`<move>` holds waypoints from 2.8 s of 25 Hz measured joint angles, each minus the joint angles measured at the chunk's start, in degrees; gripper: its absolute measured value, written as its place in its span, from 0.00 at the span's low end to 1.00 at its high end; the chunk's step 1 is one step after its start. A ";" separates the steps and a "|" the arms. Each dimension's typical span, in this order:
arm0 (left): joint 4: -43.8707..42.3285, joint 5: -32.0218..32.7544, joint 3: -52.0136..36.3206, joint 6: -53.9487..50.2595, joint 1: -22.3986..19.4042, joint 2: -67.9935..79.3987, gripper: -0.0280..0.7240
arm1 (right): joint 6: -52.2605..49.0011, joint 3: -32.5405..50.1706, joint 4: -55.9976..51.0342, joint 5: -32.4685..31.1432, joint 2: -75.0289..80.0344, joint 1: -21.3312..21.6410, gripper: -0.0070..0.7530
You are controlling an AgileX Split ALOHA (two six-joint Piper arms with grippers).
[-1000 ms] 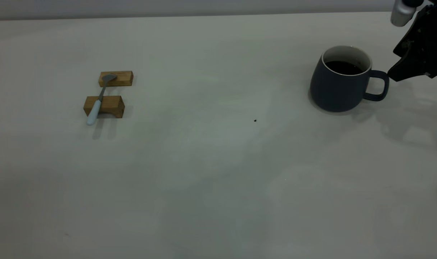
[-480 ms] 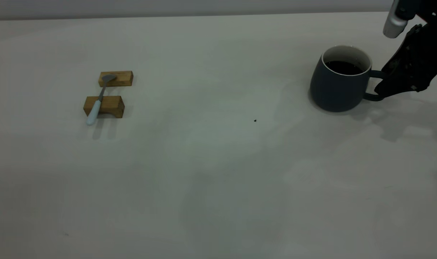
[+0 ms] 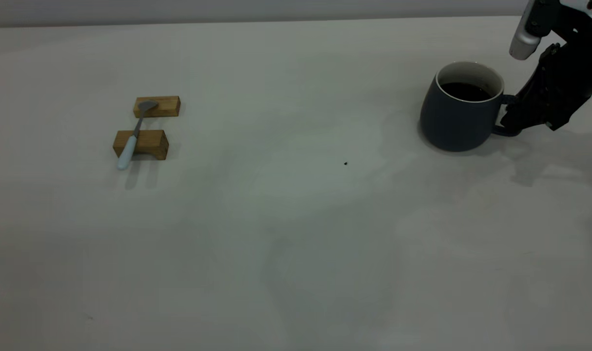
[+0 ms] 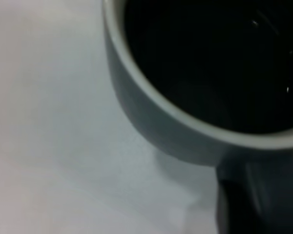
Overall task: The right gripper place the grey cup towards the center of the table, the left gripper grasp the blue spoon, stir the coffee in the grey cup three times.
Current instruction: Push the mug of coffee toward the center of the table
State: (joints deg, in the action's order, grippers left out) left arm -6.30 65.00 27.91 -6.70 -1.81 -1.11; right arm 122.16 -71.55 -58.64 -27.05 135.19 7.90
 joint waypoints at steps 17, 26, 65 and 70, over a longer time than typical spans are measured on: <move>0.00 0.00 0.00 0.00 0.00 0.00 0.51 | 0.02 -4.69 0.18 0.38 0.38 -7.53 0.23; 0.00 0.00 0.00 0.00 0.00 0.00 0.51 | 0.02 -5.07 -3.42 -0.62 1.22 -14.98 0.23; 0.00 0.00 0.00 0.01 0.00 0.00 0.51 | 0.02 -12.08 -11.41 -0.87 7.35 -25.71 0.29; 0.00 0.00 0.00 0.01 0.00 0.00 0.51 | -0.03 -12.08 -11.56 -0.81 7.71 -25.71 0.52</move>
State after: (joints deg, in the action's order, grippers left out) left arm -6.30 65.00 27.91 -6.69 -1.81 -1.11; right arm 122.13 -83.64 -70.20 -27.85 142.89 -17.81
